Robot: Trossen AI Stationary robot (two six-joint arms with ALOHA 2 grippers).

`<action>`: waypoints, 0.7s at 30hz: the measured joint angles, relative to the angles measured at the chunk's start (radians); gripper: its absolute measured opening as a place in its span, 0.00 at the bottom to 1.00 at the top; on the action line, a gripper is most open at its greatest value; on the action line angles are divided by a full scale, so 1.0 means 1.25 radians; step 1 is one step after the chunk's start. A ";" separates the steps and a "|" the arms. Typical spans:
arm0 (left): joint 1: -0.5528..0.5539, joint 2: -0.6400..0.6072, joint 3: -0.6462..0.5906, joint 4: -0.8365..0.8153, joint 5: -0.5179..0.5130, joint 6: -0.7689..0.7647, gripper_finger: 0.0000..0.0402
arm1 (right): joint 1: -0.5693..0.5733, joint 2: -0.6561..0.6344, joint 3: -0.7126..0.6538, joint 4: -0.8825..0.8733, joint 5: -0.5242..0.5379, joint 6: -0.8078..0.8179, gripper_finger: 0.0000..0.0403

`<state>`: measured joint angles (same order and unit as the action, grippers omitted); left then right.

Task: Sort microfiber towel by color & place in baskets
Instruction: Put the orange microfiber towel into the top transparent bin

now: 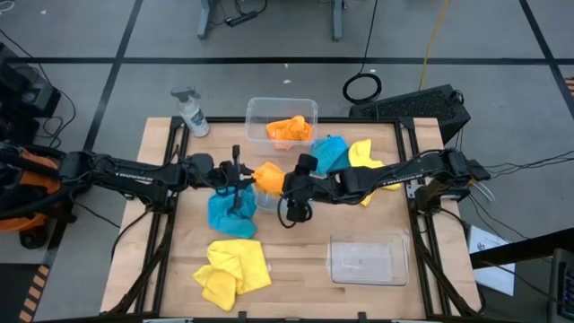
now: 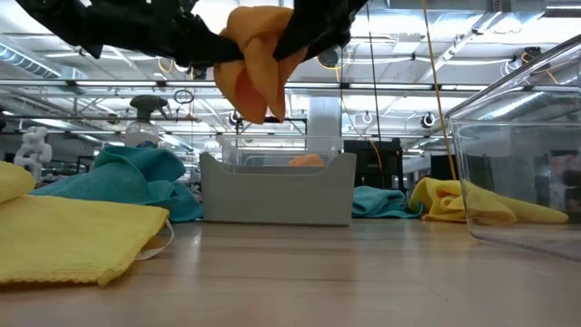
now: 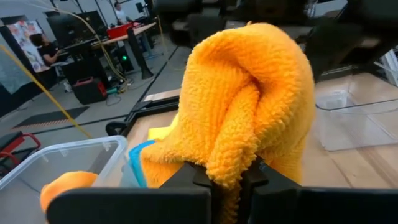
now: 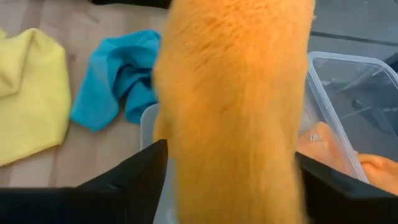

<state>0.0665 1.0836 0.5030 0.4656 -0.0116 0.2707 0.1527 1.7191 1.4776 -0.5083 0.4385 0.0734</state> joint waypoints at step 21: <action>0.003 0.000 0.000 -0.001 0.002 0.020 0.04 | 0.018 -0.128 -0.001 -0.165 0.083 -0.028 0.35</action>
<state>0.0708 1.0832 0.5030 0.4640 -0.0086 0.2959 0.1757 1.5597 1.4761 -0.7146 0.5421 0.0389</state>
